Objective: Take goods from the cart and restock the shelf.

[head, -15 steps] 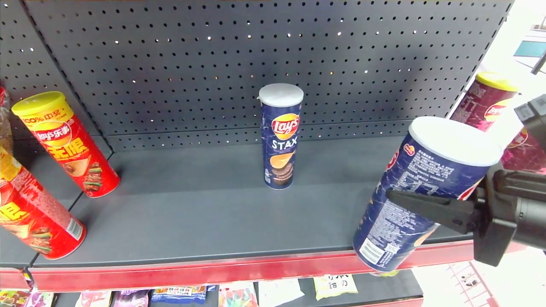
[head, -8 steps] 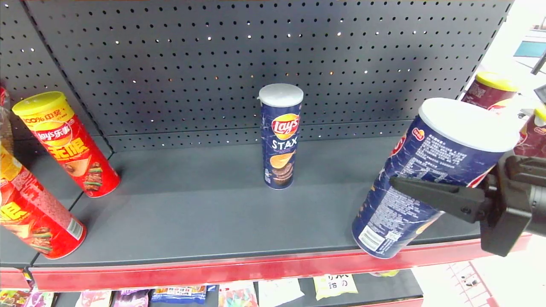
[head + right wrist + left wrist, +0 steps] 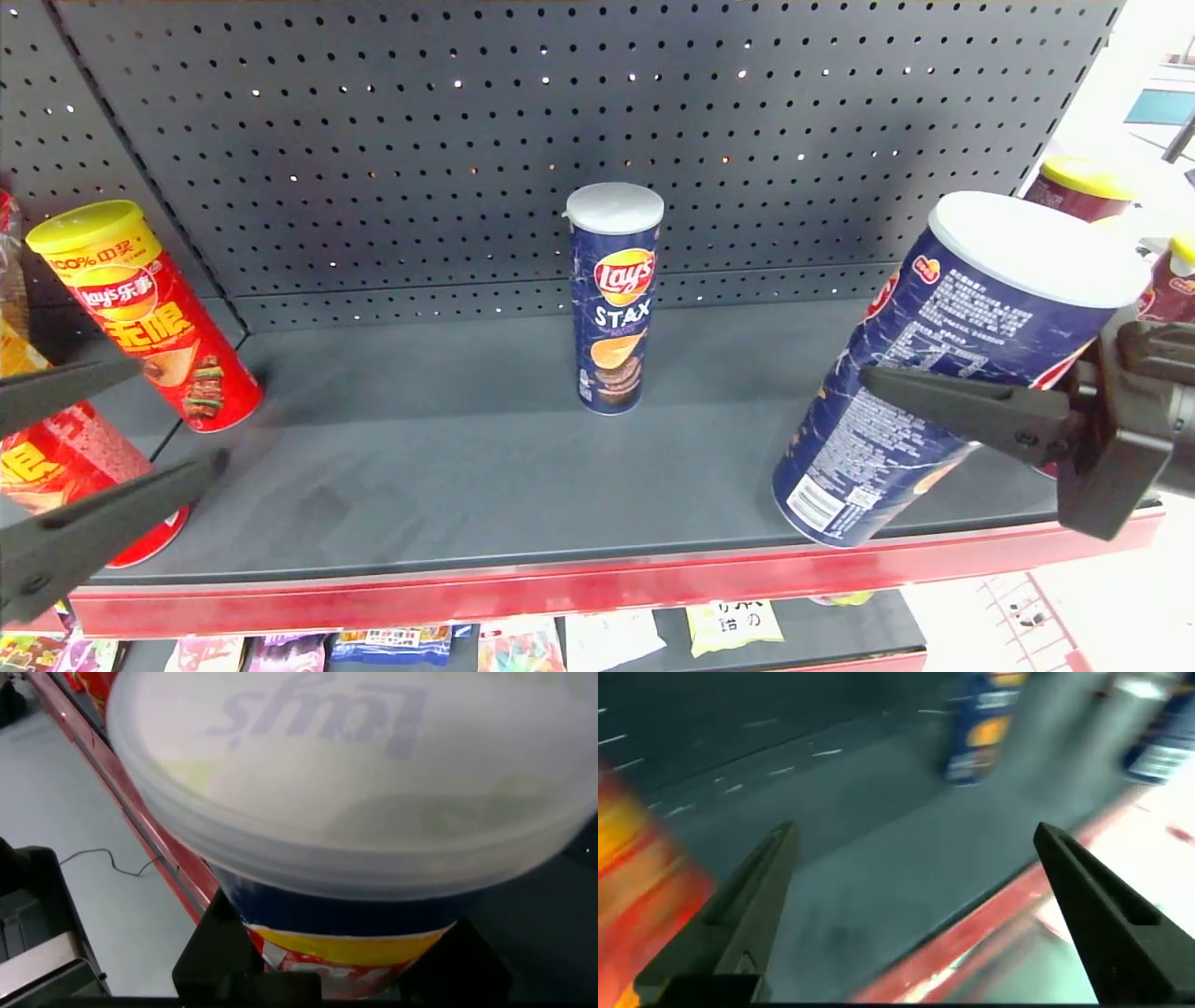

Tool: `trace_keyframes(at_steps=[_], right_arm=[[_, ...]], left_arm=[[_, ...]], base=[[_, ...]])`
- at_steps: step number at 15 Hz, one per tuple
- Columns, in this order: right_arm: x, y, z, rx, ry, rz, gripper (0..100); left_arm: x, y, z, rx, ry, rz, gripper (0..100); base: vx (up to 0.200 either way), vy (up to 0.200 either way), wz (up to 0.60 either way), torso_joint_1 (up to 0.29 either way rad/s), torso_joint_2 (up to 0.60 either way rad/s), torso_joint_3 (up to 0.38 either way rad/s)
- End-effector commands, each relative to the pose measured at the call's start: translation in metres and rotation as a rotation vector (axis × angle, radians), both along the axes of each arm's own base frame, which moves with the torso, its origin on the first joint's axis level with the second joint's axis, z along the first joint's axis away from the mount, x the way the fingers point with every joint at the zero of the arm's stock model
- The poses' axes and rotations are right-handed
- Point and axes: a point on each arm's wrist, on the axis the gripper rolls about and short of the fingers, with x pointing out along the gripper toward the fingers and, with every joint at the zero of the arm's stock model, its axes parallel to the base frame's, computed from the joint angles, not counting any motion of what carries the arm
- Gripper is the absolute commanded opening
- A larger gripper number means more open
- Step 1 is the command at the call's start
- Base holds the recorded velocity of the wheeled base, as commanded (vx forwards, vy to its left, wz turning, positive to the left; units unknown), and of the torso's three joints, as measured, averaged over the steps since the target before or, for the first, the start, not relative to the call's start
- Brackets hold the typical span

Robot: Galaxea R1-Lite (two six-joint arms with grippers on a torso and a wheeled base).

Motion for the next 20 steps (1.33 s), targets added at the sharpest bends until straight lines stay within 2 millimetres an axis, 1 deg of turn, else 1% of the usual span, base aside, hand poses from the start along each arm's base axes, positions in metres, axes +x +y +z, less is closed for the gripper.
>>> trace_keyframes(at_steps=[1, 2, 3, 5, 7, 9, 11, 13, 14, 15, 16, 17, 18, 20], right_arm=[[0.001, 0.000, 0.004, 0.006, -0.014, -0.010, 0], [0.001, 0.000, 0.005, 0.008, -0.018, -0.015, 0], [0.001, 0.000, 0.006, 0.009, -0.019, -0.030, 0], [0.001, 0.000, 0.005, 0.007, -0.018, -0.042, 0], [0.001, -0.001, 0.005, 0.007, -0.018, -0.047, 0], [0.002, -0.001, 0.005, 0.005, -0.017, -0.050, 0], [0.002, -0.001, 0.004, 0.003, -0.015, -0.053, 0], [0.002, -0.001, 0.004, 0.004, -0.014, -0.053, 0], [0.002, -0.001, 0.004, 0.003, -0.011, -0.053, 0], [0.002, -0.001, 0.004, 0.004, -0.012, -0.053, 0], [0.002, -0.001, 0.004, 0.003, -0.011, -0.053, 0], [0.002, -0.001, 0.004, 0.003, -0.011, -0.053, 0], [0.002, -0.001, 0.003, 0.003, -0.009, -0.055, 0], [0.004, -0.003, 0.003, 0.002, -0.008, -0.069, 0]], left_arm=[[0.092, -0.046, -0.004, 0.041, 0.120, -0.295, 100], [0.098, -0.048, -0.006, 0.058, 0.120, -0.302, 100], [0.116, -0.054, -0.015, 0.120, 0.105, -0.328, 100], [0.134, -0.065, -0.020, 0.138, 0.106, -0.362, 100], [0.154, -0.075, -0.017, 0.135, 0.095, -0.375, 100], [0.179, -0.091, -0.013, 0.133, 0.073, -0.399, 100], [0.190, -0.105, -0.012, 0.133, 0.064, -0.426, 100], [0.200, -0.112, -0.012, 0.132, 0.056, -0.433, 100], [0.208, -0.121, -0.011, 0.130, 0.045, -0.444, 100], [0.211, -0.123, -0.010, 0.130, 0.039, -0.444, 100], [0.218, -0.133, -0.008, 0.128, 0.024, -0.457, 100], [0.221, -0.136, -0.007, 0.127, 0.016, -0.461, 100], [0.221, -0.148, -0.005, 0.122, 0.008, -0.489, 100], [0.220, -0.157, -0.004, 0.104, 0.020, -0.508, 100]], base=[[0.000, 0.000, 0.00, 0.000, 0.00, 0.000], [0.000, 0.000, 0.00, 0.000, 0.00, 0.000], [0.000, 0.000, 0.00, 0.000, 0.00, 0.000], [0.000, 0.000, 0.00, 0.000, 0.00, 0.000], [0.000, 0.000, 0.00, 0.000, 0.00, 0.000], [0.000, 0.000, 0.00, 0.000, 0.00, 0.000], [0.000, 0.000, 0.00, 0.000, 0.00, 0.000], [0.000, 0.000, 0.00, 0.000, 0.00, 0.000], [0.000, 0.000, 0.00, 0.000, 0.00, 0.000], [0.000, 0.000, 0.00, 0.000, 0.00, 0.000], [0.000, 0.000, 0.00, 0.000, 0.00, 0.000], [0.000, 0.000, 0.00, 0.000, 0.00, 0.000], [0.000, 0.000, 0.00, 0.000, 0.00, 0.000], [0.000, 0.000, 0.00, 0.000, 0.00, 0.000]])
